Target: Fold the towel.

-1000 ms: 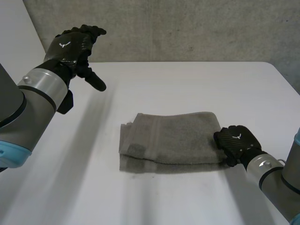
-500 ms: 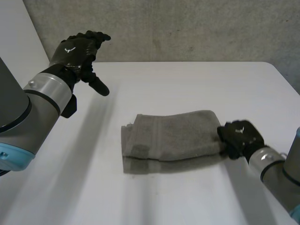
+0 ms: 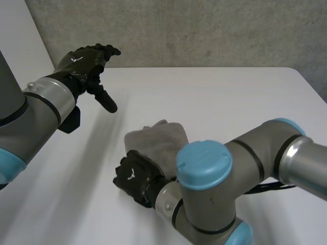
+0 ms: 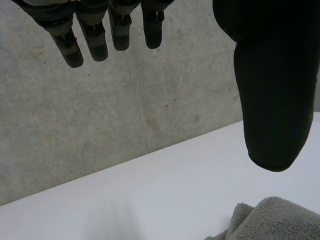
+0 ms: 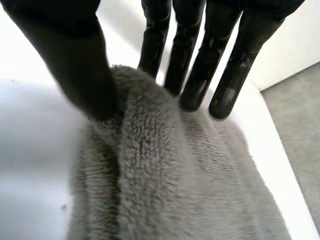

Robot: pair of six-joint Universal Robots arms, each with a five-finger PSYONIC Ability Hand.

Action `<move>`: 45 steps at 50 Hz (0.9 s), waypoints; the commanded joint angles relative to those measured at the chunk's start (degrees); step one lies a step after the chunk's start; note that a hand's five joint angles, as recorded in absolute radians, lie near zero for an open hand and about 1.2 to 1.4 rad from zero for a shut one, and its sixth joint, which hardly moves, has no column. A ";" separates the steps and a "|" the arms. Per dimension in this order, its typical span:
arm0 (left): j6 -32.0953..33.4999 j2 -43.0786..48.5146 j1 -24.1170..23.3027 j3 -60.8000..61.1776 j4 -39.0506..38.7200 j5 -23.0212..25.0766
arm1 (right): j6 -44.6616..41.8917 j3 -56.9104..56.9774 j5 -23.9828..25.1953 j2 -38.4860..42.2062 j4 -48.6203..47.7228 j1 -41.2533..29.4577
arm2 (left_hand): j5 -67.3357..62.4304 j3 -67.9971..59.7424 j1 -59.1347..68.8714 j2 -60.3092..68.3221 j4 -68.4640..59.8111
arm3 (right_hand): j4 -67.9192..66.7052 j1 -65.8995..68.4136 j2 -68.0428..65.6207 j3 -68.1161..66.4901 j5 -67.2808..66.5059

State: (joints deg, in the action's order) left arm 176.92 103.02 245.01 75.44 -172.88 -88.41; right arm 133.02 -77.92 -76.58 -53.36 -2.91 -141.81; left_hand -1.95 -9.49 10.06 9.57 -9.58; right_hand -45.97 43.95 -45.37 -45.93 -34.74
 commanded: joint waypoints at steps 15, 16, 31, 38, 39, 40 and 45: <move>-3.42 9.99 -2.78 4.35 -0.36 0.16 | 34.85 -12.53 -2.26 -17.15 -7.04 17.71 | 1.73 -0.72 0.15 0.64 -0.63 | 35.97 -33.95 35.37 35.93 34.74; -3.43 10.01 -2.78 4.36 -0.36 0.16 | 34.85 -12.52 -2.26 -17.13 -7.03 17.71 | 1.73 -0.72 0.15 0.64 -0.63 | 35.97 -33.95 35.37 35.93 34.74; -5.89 21.34 -7.00 5.68 -0.36 0.08 | 34.76 -4.17 -2.26 -3.06 -0.08 18.06 | 1.73 -0.72 0.15 0.64 -0.63 | 35.97 -33.95 35.37 35.93 34.74; -5.54 12.41 -7.88 0.24 1.57 -3.61 | 35.03 -3.82 -2.52 -16.51 0.71 21.49 | 1.90 -0.56 -0.02 0.47 -0.47 | 35.97 -33.95 35.37 35.93 34.74; -5.54 12.38 -7.88 0.23 1.58 -3.61 | 35.55 -3.38 -3.04 -19.82 0.80 22.36 | 1.90 -0.56 -0.02 0.47 -0.47 | 35.97 -33.95 35.37 35.93 34.74; -5.45 9.60 -7.79 -1.34 2.80 -4.31 | 35.73 -2.68 -4.35 -22.90 1.06 23.41 | 1.90 -0.56 -0.02 0.47 -0.47 | 35.97 -33.95 35.37 35.93 34.74; -5.45 1.57 -7.00 -7.42 8.34 -4.93 | 36.43 0.21 -11.90 -30.47 3.34 26.49 | 1.90 -0.56 -0.02 0.47 -0.47 | 35.97 -33.95 35.37 35.93 34.74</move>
State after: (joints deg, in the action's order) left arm 171.48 113.11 237.31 73.89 -169.72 -92.25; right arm 168.62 -80.48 -81.42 -74.68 -1.66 -118.67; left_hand -1.95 -9.49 10.06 9.55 -9.52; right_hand -15.02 13.90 -13.85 -14.07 -3.48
